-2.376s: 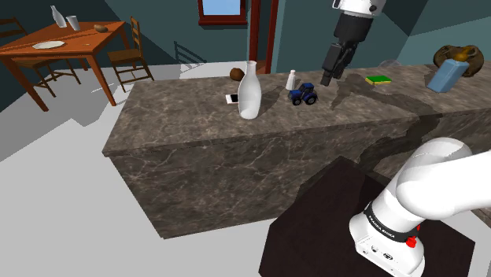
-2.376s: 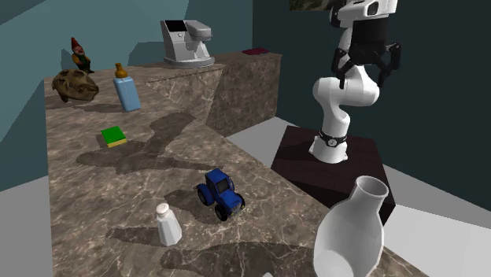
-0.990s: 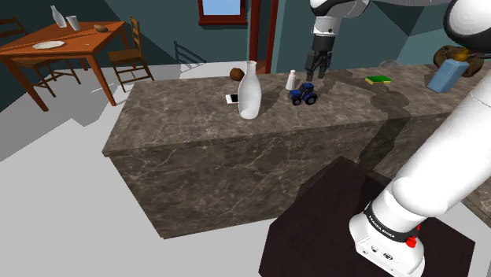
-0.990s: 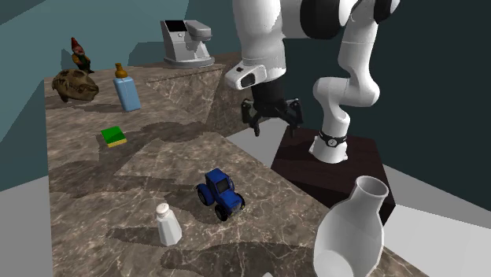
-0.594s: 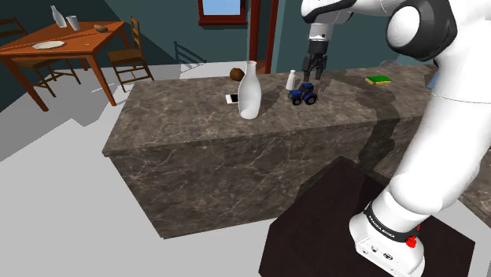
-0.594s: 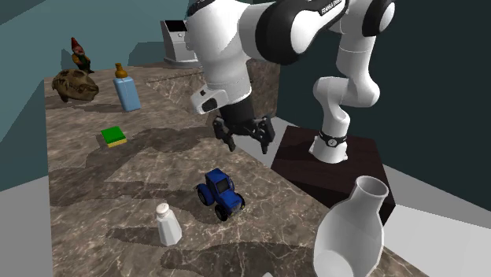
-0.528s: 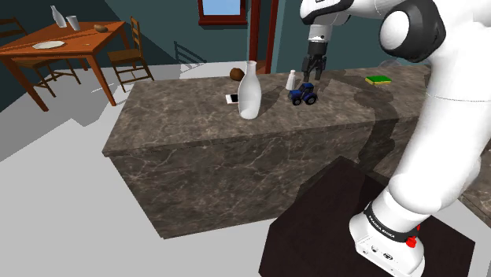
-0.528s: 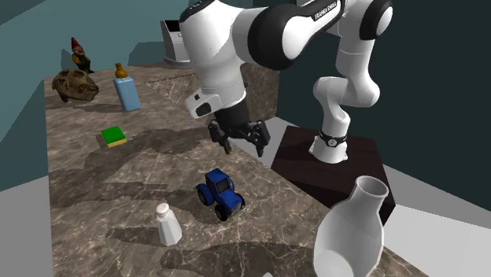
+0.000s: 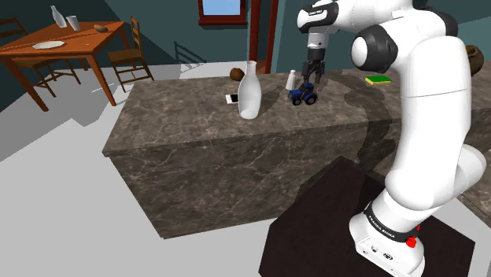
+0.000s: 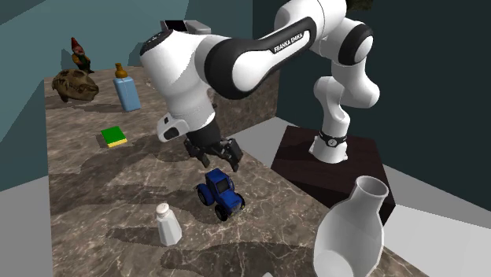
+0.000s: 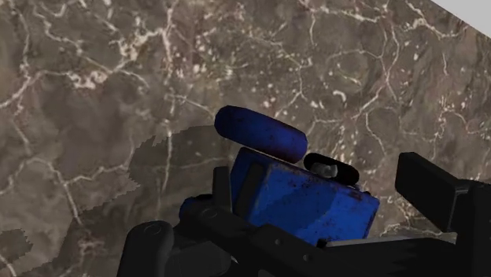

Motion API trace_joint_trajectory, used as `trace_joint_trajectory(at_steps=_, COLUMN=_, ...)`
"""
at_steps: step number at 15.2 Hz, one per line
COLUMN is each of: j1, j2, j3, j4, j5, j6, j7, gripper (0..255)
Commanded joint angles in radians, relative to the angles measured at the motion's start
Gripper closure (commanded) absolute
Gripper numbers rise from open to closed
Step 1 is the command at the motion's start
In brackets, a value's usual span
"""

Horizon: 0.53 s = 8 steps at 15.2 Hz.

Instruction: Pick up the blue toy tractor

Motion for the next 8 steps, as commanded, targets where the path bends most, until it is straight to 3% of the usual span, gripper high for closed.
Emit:
trace_joint_trajectory(at_steps=1, j1=0.001, j2=0.007, j3=0.001, j4=-0.019, j5=0.002, j6=0.025, j7=-0.003, gripper=0)
trace_joint_trajectory(at_steps=6, j1=0.003, j2=0.016, j3=0.003, j4=-0.054, j5=0.006, j6=0.067, j7=-0.008, gripper=0)
trace_joint_trajectory(at_steps=7, j1=0.003, j2=0.015, j3=0.003, j4=-0.054, j5=0.006, j6=0.067, j7=-0.008, gripper=255)
trace_joint_trajectory(at_steps=8, j1=0.003, j2=0.015, j3=0.003, j4=-0.054, j5=0.006, j6=0.067, j7=-0.008, gripper=255)
